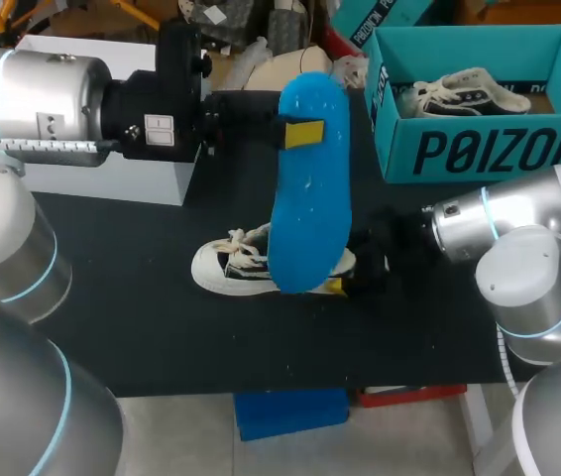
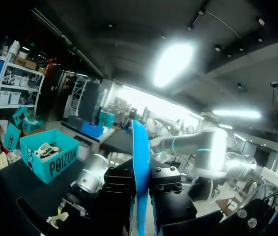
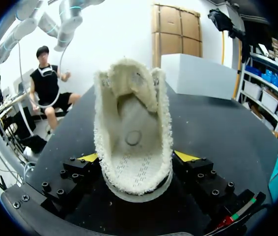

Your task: Take the shoe out of the shoebox, open the shoe tongue, remove and reinsert the insole, then place the shoe into the shoebox

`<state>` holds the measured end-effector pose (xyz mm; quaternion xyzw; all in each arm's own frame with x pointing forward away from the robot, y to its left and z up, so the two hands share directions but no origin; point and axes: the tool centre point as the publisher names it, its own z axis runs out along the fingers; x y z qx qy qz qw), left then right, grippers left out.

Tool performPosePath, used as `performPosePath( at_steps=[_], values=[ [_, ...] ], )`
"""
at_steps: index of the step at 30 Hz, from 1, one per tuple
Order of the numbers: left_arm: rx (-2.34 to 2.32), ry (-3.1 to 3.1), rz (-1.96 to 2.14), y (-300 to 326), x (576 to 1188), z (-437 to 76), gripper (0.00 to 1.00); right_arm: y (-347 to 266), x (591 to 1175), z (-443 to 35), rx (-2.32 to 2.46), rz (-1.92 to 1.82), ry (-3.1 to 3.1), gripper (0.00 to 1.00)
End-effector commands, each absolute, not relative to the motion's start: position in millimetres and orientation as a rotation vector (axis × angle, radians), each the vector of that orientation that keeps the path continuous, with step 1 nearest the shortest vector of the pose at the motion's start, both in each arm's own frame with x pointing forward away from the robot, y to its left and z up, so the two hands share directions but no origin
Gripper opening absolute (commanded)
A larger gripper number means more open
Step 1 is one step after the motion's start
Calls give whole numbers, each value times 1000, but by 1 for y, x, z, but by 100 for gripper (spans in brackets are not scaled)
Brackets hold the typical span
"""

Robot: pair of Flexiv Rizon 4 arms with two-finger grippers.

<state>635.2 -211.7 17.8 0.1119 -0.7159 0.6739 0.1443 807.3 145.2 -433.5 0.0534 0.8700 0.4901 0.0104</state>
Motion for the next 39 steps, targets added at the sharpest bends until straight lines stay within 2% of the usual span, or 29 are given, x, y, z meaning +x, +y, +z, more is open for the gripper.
performPosePath(
  at_steps=[1,10,23,24,25,39],
  values=[
    [389,-2043,1923,-198,620,36,0,145,808,-435,168,1529,2717,0],
    [392,-1948,1953,-188,605,59,0,145,808,-435,168,1529,2717,0],
    [400,-1953,1976,-183,604,60,0,142,809,-433,161,1504,2733,0],
    [400,-1953,1976,-183,604,60,0,142,810,-431,161,1492,2747,36],
    [400,-1953,1976,-183,604,60,0,140,811,-430,158,1485,2750,100],
    [400,-1953,1976,-183,604,60,0,119,817,-410,95,1071,2986,100]
  ],
)
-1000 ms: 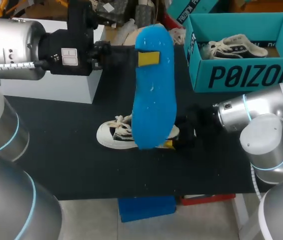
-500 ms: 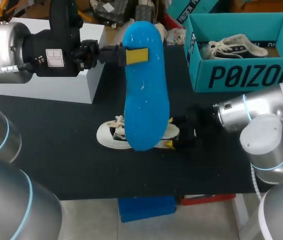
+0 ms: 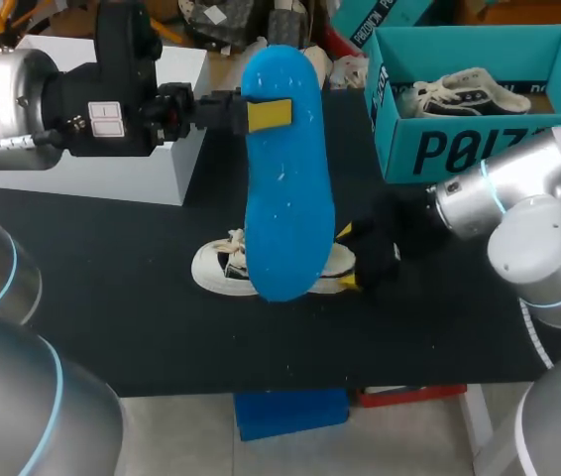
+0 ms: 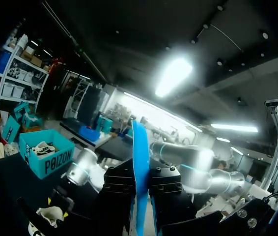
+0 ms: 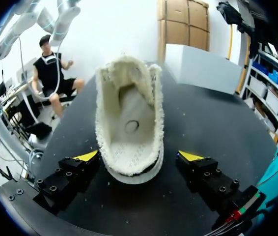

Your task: Take the shoe out of the shoebox, open the shoe tongue, remove and reinsert the insole, then place the shoe into the shoebox

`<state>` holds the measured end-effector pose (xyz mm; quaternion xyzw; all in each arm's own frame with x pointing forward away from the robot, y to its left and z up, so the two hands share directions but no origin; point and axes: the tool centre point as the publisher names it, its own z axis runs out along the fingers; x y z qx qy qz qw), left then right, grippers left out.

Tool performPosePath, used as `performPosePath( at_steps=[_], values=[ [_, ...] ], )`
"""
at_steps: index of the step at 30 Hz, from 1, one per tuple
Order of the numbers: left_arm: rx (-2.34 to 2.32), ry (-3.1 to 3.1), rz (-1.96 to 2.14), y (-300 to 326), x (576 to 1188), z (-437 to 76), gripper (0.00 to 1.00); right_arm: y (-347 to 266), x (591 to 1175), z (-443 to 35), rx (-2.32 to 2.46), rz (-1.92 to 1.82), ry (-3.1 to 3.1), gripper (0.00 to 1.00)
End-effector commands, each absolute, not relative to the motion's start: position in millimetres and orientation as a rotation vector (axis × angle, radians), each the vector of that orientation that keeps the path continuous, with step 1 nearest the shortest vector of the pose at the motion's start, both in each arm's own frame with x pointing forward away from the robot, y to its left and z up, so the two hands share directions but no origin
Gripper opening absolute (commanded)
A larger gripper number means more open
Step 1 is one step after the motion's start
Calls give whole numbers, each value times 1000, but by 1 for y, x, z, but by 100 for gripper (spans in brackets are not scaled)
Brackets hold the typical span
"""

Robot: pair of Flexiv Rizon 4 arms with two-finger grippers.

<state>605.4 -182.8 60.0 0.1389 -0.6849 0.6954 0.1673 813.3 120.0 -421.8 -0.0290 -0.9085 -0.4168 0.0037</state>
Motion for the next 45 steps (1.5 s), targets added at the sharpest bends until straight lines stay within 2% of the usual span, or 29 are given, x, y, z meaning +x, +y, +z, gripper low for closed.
performPosePath(
  at_steps=[1,18,45],
  values=[
    [400,-1953,1976,-183,604,60,0,119,817,-410,-99,-1012,-2943,100],
    [400,-1953,1976,-183,604,60,0,120,803,-411,-92,-432,-3135,100],
    [400,-1953,1976,-183,604,60,0,141,810,-411,-70,-94,-3141,100]
  ],
)
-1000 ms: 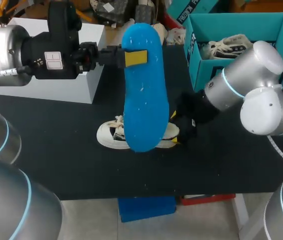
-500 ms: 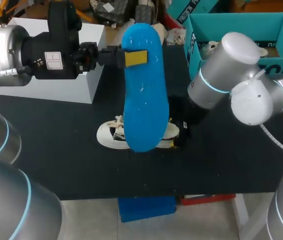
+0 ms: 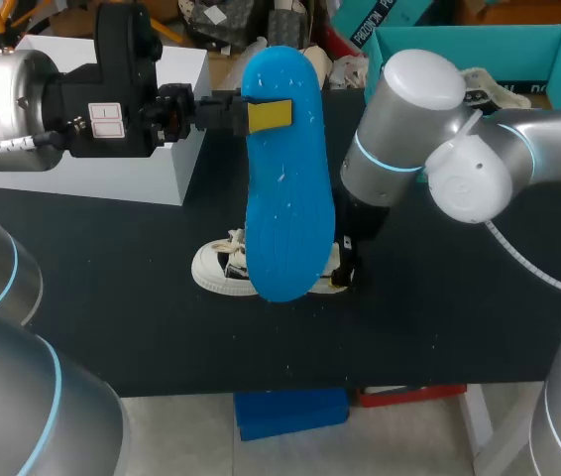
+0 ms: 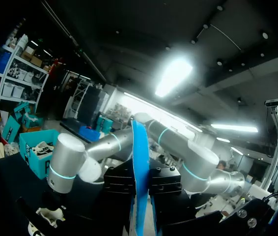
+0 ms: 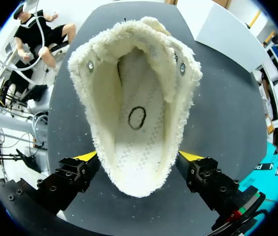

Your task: Take the shoe out of the shoebox, open the shoe tongue, remove and reinsert the insole, then place the shoe into the shoebox

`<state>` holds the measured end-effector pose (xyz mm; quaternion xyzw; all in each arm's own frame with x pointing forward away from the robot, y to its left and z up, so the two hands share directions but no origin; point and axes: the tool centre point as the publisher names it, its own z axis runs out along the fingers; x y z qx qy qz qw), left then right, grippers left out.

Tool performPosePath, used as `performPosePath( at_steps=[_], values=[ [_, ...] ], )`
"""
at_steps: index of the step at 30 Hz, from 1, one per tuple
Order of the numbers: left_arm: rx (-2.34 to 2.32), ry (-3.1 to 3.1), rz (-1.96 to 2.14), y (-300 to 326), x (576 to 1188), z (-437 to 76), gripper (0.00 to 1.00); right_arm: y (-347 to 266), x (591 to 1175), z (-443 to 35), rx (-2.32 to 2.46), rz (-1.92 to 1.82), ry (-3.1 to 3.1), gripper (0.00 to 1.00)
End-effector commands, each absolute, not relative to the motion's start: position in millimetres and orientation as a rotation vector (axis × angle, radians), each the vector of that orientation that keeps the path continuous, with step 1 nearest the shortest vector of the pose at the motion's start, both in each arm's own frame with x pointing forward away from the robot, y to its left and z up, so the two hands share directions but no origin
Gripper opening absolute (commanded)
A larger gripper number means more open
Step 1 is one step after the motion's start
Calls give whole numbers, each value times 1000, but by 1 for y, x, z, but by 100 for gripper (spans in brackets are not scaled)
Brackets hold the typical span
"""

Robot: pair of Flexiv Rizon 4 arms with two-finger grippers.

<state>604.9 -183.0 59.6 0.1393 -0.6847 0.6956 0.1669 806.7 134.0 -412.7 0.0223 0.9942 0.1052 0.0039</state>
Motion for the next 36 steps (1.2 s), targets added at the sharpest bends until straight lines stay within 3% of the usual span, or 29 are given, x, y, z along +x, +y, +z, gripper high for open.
performPosePath(
  at_steps=[1,27,36],
  values=[
    [400,-1953,1976,-183,604,60,0,142,810,-411,66,85,3139,100],
    [400,-1953,1976,-183,604,60,0,140,807,-409,4,132,3138,100],
    [400,-1953,1976,-183,604,60,0,141,808,-409,-68,498,3078,100]
  ],
)
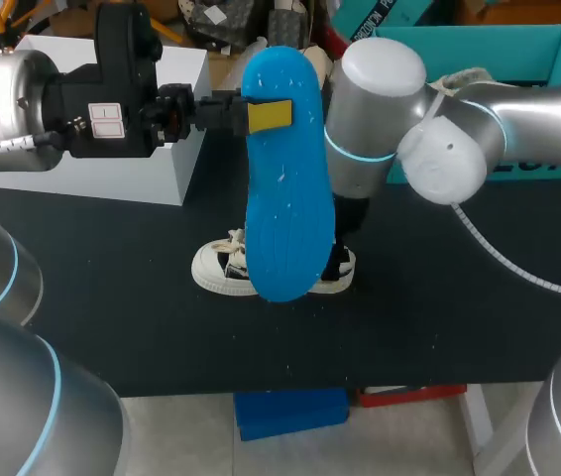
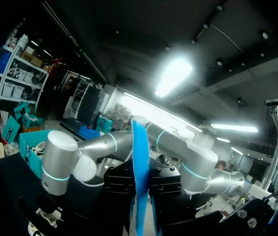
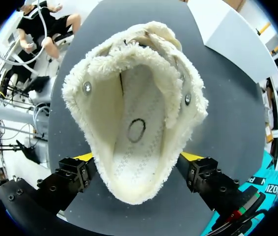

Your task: Take the shoe out of the shoebox, open the shoe tongue, remove and reinsert the insole, then place the shoe into the shoebox

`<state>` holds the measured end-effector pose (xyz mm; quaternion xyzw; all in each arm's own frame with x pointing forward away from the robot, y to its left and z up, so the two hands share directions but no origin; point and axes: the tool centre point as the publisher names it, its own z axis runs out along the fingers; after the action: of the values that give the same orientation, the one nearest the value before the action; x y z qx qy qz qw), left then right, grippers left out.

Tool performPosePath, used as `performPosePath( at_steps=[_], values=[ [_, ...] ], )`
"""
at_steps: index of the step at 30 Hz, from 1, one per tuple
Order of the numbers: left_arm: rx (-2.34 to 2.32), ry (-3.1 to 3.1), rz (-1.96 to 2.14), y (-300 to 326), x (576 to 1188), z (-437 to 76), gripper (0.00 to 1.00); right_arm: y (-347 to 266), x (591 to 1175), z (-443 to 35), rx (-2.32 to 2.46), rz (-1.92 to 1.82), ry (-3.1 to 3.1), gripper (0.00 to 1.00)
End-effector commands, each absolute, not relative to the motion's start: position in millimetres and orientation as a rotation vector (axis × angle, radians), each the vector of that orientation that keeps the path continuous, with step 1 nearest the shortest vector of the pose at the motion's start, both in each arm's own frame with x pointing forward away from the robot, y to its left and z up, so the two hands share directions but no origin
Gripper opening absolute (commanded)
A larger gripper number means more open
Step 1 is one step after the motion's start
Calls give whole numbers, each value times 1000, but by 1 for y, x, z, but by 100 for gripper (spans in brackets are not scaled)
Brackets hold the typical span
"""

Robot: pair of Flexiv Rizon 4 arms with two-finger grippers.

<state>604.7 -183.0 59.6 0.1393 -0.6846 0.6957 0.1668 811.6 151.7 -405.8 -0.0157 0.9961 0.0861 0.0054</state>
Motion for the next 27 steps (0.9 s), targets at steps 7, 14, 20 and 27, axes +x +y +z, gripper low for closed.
performPosePath(
  at_steps=[7,14,20,27],
  values=[
    [400,-1953,1976,-183,604,60,0,142,807,-410,-102,770,3002,100],
    [400,-1953,1976,-183,604,60,0,140,806,-410,-85,968,2924,100],
    [400,-1953,1976,-183,604,60,0,137,804,-413,-68,1075,2890,100],
    [400,-1953,1976,-183,604,60,0,137,803,-421,-66,1192,2853,100]
  ],
)
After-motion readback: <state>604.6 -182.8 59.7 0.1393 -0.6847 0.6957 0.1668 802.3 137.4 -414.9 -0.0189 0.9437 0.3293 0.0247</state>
